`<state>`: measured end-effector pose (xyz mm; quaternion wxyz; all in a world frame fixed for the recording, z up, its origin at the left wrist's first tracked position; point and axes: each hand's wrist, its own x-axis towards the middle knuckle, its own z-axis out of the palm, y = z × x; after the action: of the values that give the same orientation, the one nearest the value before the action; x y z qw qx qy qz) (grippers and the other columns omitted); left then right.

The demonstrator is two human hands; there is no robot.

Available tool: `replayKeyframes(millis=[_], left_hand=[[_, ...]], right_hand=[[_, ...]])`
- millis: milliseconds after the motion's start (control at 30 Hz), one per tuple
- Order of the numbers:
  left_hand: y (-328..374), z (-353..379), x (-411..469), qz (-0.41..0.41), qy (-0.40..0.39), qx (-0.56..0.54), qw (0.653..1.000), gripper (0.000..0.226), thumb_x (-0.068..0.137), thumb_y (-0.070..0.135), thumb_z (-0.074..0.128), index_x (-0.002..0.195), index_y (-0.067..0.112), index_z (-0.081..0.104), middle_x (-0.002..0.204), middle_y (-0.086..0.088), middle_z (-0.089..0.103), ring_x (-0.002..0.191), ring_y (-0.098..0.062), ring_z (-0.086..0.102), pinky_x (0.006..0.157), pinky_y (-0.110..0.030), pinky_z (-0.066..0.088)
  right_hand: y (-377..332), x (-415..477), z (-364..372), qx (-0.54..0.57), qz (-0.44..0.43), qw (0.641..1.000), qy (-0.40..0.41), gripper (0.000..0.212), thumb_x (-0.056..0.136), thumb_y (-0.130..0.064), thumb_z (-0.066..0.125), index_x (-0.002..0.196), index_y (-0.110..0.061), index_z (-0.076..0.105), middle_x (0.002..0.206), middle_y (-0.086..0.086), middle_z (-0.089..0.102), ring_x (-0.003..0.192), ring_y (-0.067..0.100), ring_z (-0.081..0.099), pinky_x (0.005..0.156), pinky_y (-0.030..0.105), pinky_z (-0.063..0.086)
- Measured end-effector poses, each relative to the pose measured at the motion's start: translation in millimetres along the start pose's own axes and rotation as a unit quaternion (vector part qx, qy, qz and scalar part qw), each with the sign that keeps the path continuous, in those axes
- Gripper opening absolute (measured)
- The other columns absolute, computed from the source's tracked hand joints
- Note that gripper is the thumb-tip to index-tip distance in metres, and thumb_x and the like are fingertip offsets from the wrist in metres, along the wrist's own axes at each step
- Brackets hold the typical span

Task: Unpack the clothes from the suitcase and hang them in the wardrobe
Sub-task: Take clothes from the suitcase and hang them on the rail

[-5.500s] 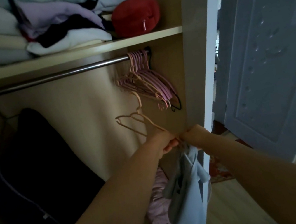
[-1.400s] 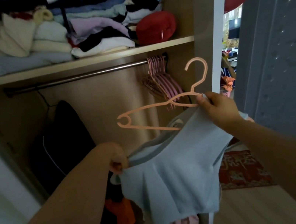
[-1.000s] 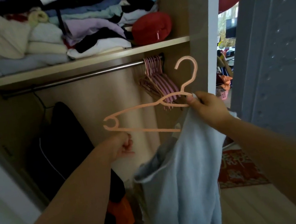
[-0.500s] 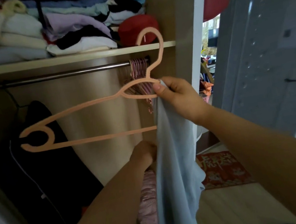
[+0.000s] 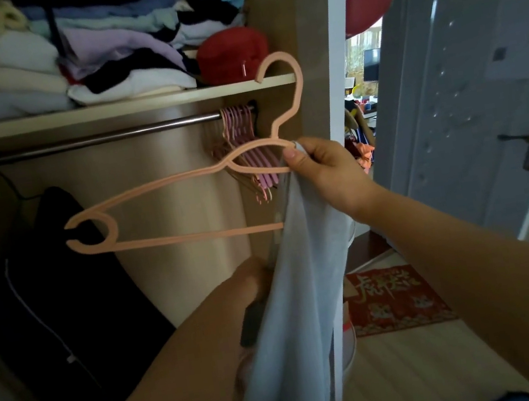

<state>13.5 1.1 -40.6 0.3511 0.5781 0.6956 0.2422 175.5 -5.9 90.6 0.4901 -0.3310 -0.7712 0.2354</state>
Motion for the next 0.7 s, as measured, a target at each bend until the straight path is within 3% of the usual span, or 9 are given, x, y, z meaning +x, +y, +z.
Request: replayKeyframes(millis=[100,200,233,300,367,433,533,633,700], left_hand=[[-28,-18,-2,-0.043,0.06,0.205,0.976,0.021,0.092,0.016,0.054,0.11,0.008,0.059,0.112,-0.011,0.06,0.104,-0.026,0.058,0.091,-0.035,0.047],[-42,-38,-14,-0.063,0.116,0.305,0.943,0.029,0.092,0.025,0.052,0.112,0.004,0.057,0.116,-0.014,0.059,0.108,-0.028,0.057,0.088,-0.033,0.046],[-45,-44,-13,-0.06,0.123,0.288,0.948,0.026,0.092,0.024,0.053,0.106,0.003,0.059,0.111,-0.015,0.061,0.103,-0.029,0.06,0.083,-0.033,0.048],[-41,-54,-11,-0.059,0.089,0.062,0.992,0.012,0.092,0.011,0.053,0.084,0.006,0.061,0.094,-0.017,0.063,0.084,-0.025,0.061,0.068,-0.032,0.051],[-27,-60,-13,-0.062,0.041,-0.197,0.977,0.022,0.094,0.0,0.047,0.079,0.01,0.06,0.085,-0.011,0.064,0.075,-0.019,0.059,0.055,-0.025,0.054],[-18,-63,-19,-0.067,0.035,-0.291,0.954,0.022,0.096,0.003,0.046,0.081,0.011,0.06,0.08,-0.006,0.063,0.072,-0.016,0.058,0.05,-0.023,0.055],[-23,-72,-17,-0.087,0.073,-0.316,0.942,0.022,0.097,0.009,0.048,0.079,0.011,0.059,0.084,-0.009,0.063,0.074,-0.02,0.057,0.063,-0.032,0.051],[-27,-85,-13,-0.101,0.187,-0.254,0.943,0.005,0.083,0.007,0.069,0.08,0.005,0.065,0.096,-0.021,0.067,0.081,-0.029,0.061,0.071,-0.041,0.052],[-18,-90,-17,-0.083,0.241,-0.209,0.944,0.015,0.075,0.002,0.074,0.089,0.0,0.069,0.094,-0.018,0.067,0.084,-0.029,0.063,0.074,-0.04,0.052]], right_hand=[[3,-1,-10,-0.023,0.004,1.0,0.014,0.025,0.096,-0.034,0.048,0.084,-0.02,0.065,0.069,-0.008,0.053,0.072,0.007,0.051,0.07,0.028,0.04],[16,-4,-25,-0.123,-0.002,0.992,0.033,0.024,0.096,-0.039,0.047,0.085,-0.024,0.063,0.066,-0.007,0.052,0.069,0.009,0.05,0.068,0.03,0.038],[21,-5,-29,-0.168,-0.004,0.985,0.027,0.025,0.096,-0.039,0.047,0.086,-0.022,0.063,0.065,-0.006,0.051,0.067,0.01,0.05,0.069,0.03,0.038],[32,-10,-30,-0.236,-0.003,0.972,0.0,0.025,0.096,-0.037,0.047,0.086,-0.021,0.063,0.061,-0.008,0.048,0.069,0.014,0.049,0.074,0.036,0.04],[44,-18,-26,-0.244,0.004,0.97,-0.011,0.022,0.096,-0.036,0.048,0.082,-0.024,0.059,0.059,-0.01,0.045,0.07,0.016,0.049,0.076,0.041,0.042],[54,-24,-23,-0.235,0.012,0.972,0.003,0.023,0.096,-0.038,0.046,0.075,-0.03,0.051,0.059,-0.009,0.045,0.07,0.019,0.05,0.074,0.042,0.041],[65,-31,-30,-0.275,0.018,0.961,0.016,0.026,0.093,-0.045,0.041,0.073,-0.03,0.047,0.067,0.0,0.054,0.076,0.024,0.053,0.073,0.038,0.036],[74,-35,-43,-0.316,0.02,0.948,0.015,0.026,0.096,-0.039,0.044,0.083,-0.021,0.057,0.076,0.005,0.06,0.084,0.027,0.055,0.07,0.034,0.029],[79,-38,-47,-0.336,0.02,0.941,0.018,0.033,0.095,-0.042,0.041,0.086,-0.017,0.061,0.073,0.002,0.056,0.081,0.026,0.054,0.068,0.031,0.025]])
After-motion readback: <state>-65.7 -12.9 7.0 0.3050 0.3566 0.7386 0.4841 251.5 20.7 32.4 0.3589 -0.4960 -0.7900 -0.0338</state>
